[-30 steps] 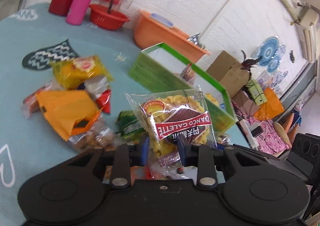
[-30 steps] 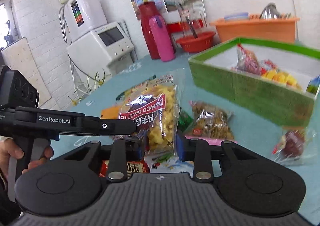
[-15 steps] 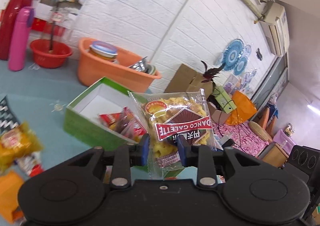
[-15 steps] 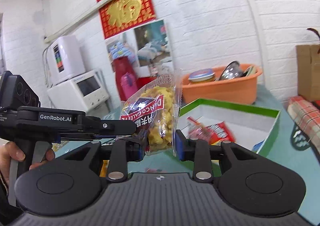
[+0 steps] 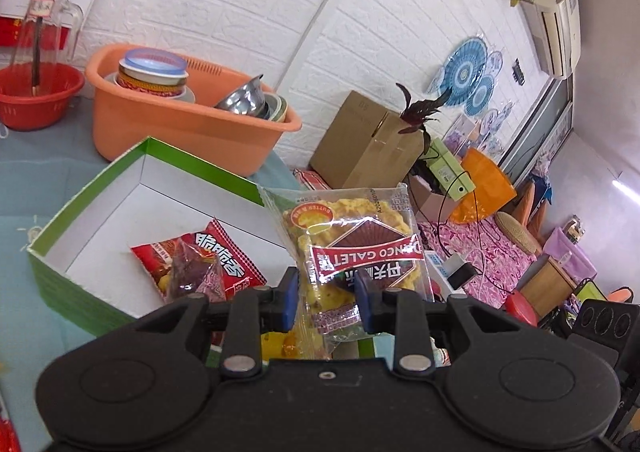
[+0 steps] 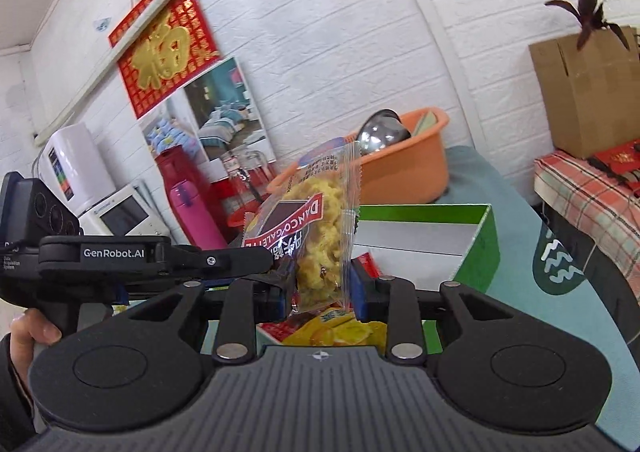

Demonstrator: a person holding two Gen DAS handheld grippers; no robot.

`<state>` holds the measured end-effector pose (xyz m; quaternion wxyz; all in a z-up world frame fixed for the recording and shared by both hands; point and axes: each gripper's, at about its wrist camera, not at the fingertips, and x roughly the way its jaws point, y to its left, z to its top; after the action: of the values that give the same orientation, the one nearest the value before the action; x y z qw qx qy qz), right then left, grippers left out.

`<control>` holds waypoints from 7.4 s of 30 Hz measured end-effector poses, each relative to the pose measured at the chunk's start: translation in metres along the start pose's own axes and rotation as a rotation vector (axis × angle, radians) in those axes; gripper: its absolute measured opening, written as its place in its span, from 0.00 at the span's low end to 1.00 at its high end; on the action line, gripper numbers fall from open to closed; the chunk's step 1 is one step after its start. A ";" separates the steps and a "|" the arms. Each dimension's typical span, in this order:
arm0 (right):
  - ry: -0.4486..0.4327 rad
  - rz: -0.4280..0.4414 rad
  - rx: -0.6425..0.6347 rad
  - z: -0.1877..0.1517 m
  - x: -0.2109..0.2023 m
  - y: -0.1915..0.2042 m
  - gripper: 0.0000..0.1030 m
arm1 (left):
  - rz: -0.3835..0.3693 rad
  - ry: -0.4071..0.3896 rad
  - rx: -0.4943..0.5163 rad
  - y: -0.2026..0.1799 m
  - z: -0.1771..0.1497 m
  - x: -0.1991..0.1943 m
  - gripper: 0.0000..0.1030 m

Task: Organize snacks
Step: 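Place the Danco Galette pack into the green box and open the left tool, then grasp the red peanut snack bag with the left tool, then carry the red peanut bag into the green box and release it, then grasp the white printed snack bag with the left tool and lift it, then carry the white bag into the green box and open the left tool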

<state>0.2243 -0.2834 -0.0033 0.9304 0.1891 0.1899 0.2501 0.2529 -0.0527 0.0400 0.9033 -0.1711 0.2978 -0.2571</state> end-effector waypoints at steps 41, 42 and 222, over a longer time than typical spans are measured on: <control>0.156 -0.032 -0.290 -0.104 -0.080 0.143 1.00 | 0.154 -0.006 -0.144 0.032 -0.145 -0.188 1.00; 0.169 -0.023 -0.281 -0.108 -0.078 0.145 1.00 | 0.151 -0.001 -0.155 0.035 -0.149 -0.188 1.00; -0.024 -0.099 -0.232 -0.017 -0.009 0.061 0.64 | -0.061 -0.044 0.011 -0.011 -0.018 -0.028 0.62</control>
<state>0.1852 -0.2346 0.0114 0.9594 0.0736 0.1577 0.2218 0.2182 -0.0485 0.0438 0.9022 -0.1808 0.2713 -0.2823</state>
